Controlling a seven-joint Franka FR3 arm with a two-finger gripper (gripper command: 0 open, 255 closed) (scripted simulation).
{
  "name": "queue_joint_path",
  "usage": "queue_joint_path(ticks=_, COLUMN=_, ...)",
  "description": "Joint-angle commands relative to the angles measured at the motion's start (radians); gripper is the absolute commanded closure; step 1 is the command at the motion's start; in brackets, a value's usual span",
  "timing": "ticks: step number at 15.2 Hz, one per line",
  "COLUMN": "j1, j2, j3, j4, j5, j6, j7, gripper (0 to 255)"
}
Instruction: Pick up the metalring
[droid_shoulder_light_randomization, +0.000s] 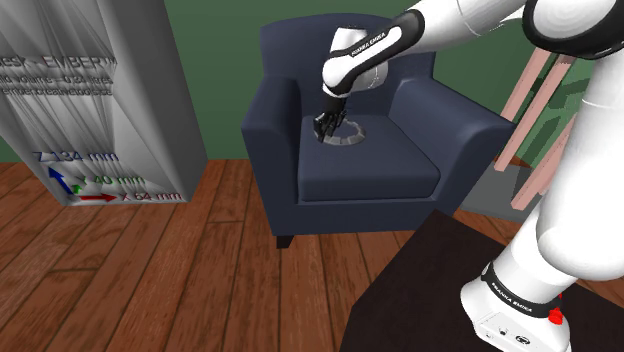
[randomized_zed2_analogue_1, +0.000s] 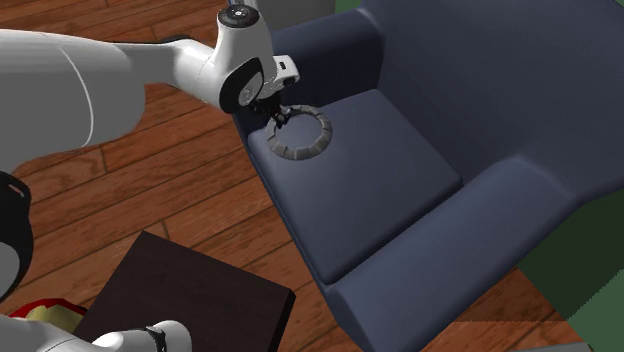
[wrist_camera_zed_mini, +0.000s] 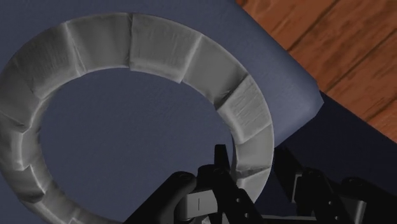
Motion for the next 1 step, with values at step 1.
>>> queue_joint_path(ticks=1, j1=0.0, j2=-0.002, j3=0.0, j4=0.005, j5=-0.001, j6=-0.007, j7=0.001, gripper=255)
